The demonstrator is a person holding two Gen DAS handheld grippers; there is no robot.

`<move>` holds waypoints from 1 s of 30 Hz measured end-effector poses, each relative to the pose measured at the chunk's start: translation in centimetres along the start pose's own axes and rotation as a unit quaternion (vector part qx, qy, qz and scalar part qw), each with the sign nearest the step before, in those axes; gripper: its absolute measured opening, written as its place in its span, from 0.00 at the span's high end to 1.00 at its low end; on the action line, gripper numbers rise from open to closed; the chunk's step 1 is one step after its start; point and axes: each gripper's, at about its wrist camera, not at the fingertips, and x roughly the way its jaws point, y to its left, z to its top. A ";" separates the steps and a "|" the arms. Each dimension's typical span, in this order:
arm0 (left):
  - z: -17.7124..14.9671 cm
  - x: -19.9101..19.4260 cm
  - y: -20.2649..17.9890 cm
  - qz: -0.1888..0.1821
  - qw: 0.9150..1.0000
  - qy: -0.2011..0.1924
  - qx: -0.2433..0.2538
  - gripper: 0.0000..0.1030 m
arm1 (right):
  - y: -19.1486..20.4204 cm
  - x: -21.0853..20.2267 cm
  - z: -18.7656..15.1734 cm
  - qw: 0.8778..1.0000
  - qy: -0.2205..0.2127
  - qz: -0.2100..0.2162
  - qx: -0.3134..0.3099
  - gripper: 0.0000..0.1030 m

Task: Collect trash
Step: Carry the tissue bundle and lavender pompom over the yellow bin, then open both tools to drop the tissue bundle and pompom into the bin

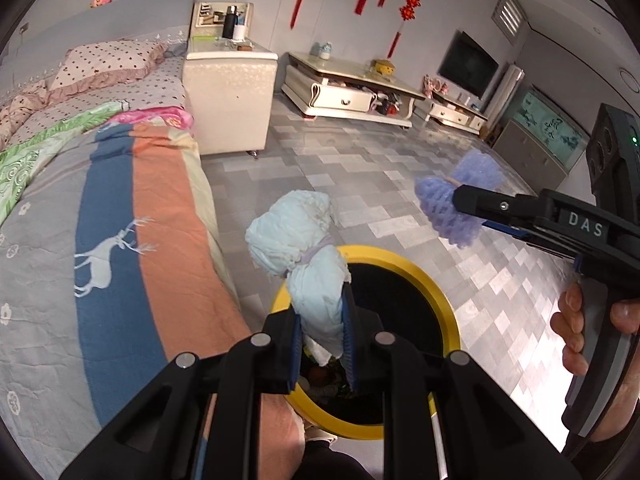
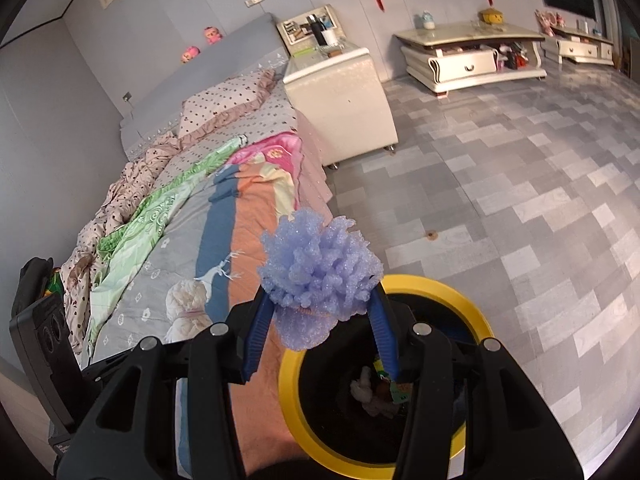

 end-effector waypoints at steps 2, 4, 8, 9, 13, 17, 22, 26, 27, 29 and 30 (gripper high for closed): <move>-0.6 1.2 -0.4 -0.006 1.000 0.011 0.001 0.85 | -0.5 1.2 -0.7 1.000 0.010 -0.002 0.007 0.57; -1.1 2.3 -0.4 -0.008 1.000 0.021 0.002 0.85 | -0.8 2.6 -1.4 1.000 0.018 -0.005 0.013 0.56; -2.2 4.3 -0.6 -0.014 0.999 0.043 0.005 0.84 | -2.0 4.9 -2.6 0.999 0.037 -0.010 0.026 0.56; -2.5 4.6 -0.5 -0.015 0.999 0.047 0.007 0.84 | -2.2 5.3 -2.8 0.999 0.040 -0.013 0.028 0.56; -3.1 6.0 -0.5 -0.013 0.998 0.063 0.011 0.84 | -3.1 7.2 -3.9 0.997 0.058 -0.022 0.039 0.55; -3.6 6.7 -0.6 -0.014 0.997 0.074 0.010 0.84 | -3.2 8.6 -4.4 0.996 0.069 -0.034 0.040 0.55; -3.7 7.1 -0.4 -0.021 0.997 0.081 0.003 0.82 | -3.4 9.3 -4.5 0.996 0.070 -0.042 0.043 0.53; -3.6 7.1 -0.3 -0.024 0.996 0.082 0.000 0.74 | -3.6 9.1 -4.3 0.996 0.066 -0.048 0.046 0.51; -3.5 7.0 -0.2 -0.023 0.996 0.081 -0.001 0.73 | -3.5 9.0 -4.2 0.996 0.065 -0.052 0.045 0.50; -3.4 6.8 0.0 -0.023 0.997 0.080 -0.003 0.68 | -3.5 8.9 -4.1 0.995 0.061 -0.056 0.046 0.49; -3.3 6.7 0.1 -0.024 0.997 0.079 -0.004 0.66 | -3.6 8.7 -4.0 0.995 0.060 -0.056 0.049 0.47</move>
